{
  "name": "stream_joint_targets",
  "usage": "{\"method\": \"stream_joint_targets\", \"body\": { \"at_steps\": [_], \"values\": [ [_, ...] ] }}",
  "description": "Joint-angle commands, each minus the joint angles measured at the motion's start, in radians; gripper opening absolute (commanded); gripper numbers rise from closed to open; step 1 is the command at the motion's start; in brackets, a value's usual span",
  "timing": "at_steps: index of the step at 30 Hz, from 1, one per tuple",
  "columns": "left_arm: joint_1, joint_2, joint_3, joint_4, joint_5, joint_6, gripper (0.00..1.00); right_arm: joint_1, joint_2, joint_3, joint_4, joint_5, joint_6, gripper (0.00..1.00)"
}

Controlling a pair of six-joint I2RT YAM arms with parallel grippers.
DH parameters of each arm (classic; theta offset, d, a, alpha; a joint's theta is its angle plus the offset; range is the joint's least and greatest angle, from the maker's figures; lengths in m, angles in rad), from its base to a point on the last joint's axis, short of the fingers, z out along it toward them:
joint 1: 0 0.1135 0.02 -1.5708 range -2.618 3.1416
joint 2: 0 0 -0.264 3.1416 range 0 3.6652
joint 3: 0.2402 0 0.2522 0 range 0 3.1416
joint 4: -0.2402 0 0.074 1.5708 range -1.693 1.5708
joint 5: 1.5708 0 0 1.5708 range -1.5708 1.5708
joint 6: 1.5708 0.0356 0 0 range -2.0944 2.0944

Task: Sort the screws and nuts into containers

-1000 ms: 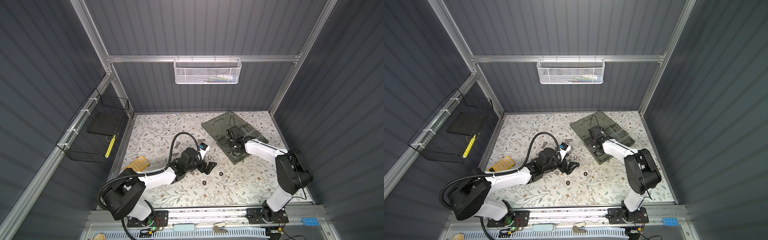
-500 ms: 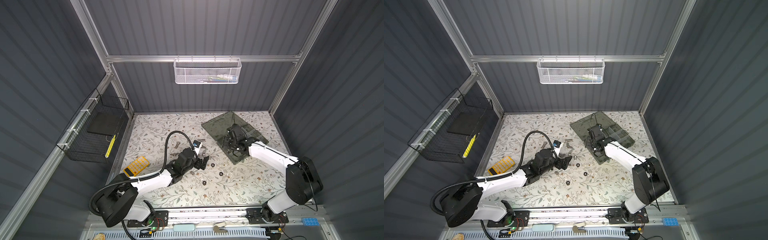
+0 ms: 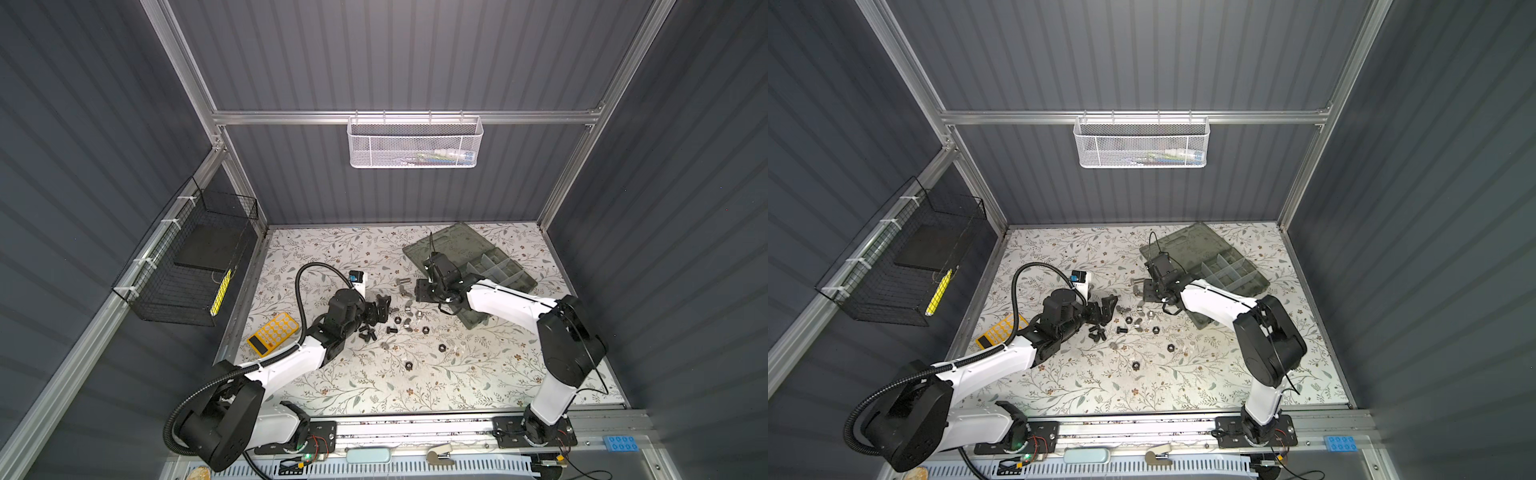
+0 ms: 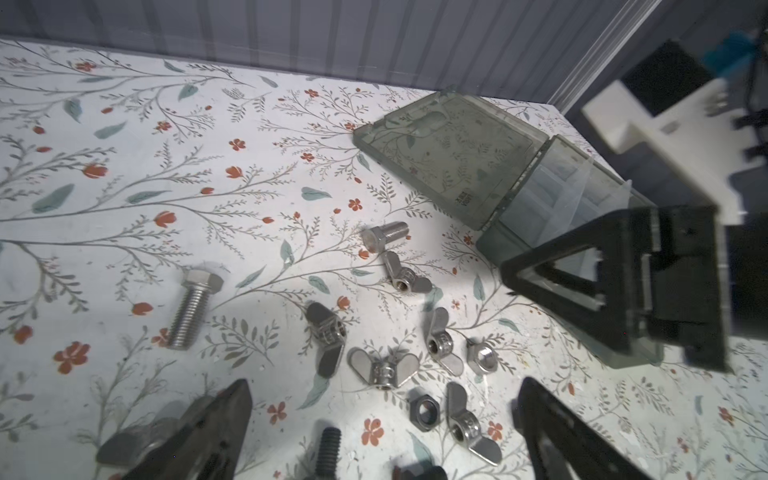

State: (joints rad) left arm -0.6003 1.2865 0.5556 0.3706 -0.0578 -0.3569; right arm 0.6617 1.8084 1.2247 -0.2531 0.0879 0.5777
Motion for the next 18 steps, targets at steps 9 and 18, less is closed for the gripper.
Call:
{"method": "stream_joint_targets", "body": {
  "at_steps": [9, 18],
  "values": [
    [0.028, -0.058, -0.043, 0.057, 0.033, -0.068, 1.00, 0.048, 0.159, 0.091, 0.017, -0.077, 0.048, 0.51],
    [0.033, -0.048, -0.041, 0.062, 0.050, -0.074, 1.00, 0.064, 0.211, 0.090, 0.009, -0.076, 0.059, 0.40]
  ]
}}
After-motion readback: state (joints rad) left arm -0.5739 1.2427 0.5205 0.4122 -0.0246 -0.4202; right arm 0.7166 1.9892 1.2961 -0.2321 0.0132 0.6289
